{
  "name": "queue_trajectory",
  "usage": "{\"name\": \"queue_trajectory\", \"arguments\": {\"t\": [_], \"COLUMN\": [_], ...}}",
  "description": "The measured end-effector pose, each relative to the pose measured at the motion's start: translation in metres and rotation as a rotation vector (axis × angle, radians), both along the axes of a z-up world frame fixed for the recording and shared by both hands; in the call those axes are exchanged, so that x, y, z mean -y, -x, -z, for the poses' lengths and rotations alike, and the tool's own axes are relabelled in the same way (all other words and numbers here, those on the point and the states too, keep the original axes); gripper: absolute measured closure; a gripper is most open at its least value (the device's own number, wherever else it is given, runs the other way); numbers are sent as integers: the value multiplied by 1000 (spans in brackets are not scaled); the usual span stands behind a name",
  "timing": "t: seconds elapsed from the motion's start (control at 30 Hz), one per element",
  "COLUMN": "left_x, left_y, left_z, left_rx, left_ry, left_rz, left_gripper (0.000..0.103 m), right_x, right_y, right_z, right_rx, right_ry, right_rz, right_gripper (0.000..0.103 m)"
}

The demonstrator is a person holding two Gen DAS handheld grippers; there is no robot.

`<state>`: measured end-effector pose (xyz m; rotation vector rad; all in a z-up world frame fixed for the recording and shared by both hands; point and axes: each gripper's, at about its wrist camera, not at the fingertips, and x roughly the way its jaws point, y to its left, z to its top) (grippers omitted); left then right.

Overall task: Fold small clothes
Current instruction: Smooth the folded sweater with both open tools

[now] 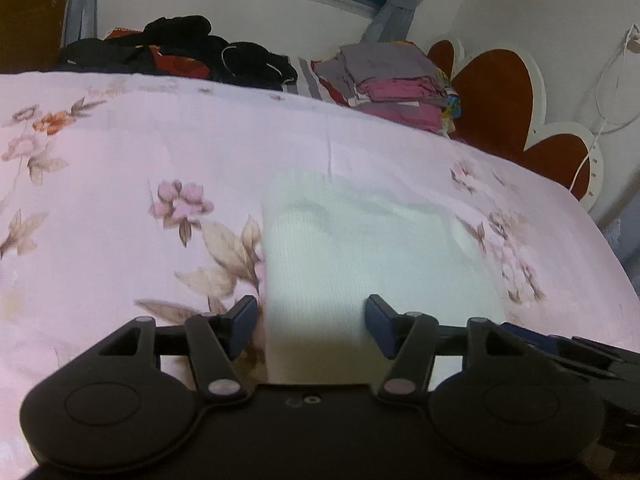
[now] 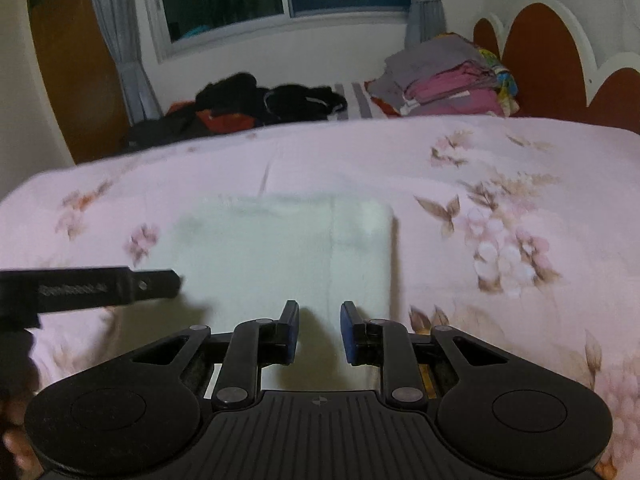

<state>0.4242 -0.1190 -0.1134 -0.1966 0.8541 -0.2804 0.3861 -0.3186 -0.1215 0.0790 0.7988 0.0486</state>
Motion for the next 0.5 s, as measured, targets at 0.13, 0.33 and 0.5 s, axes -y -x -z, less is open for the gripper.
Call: {"name": "queue_trajectory", "arguments": {"t": [0.13, 0.33, 0.5], "left_x": [1, -4, -1], "left_y": [8, 24, 39], "left_z": [3, 0, 10], "left_rx": [-2, -14, -46], "left_ry": [-11, -10, -18], "left_rz": [4, 26, 58], "left_gripper": [44, 44, 44], "right_x": [8, 0, -15], "right_y": [-3, 29, 56], "right_z": [5, -10, -7], "right_rx": [-33, -2, -19], "right_ry": [-8, -36, -22], "right_rz": [37, 0, -30], "right_gripper": [80, 80, 80]}}
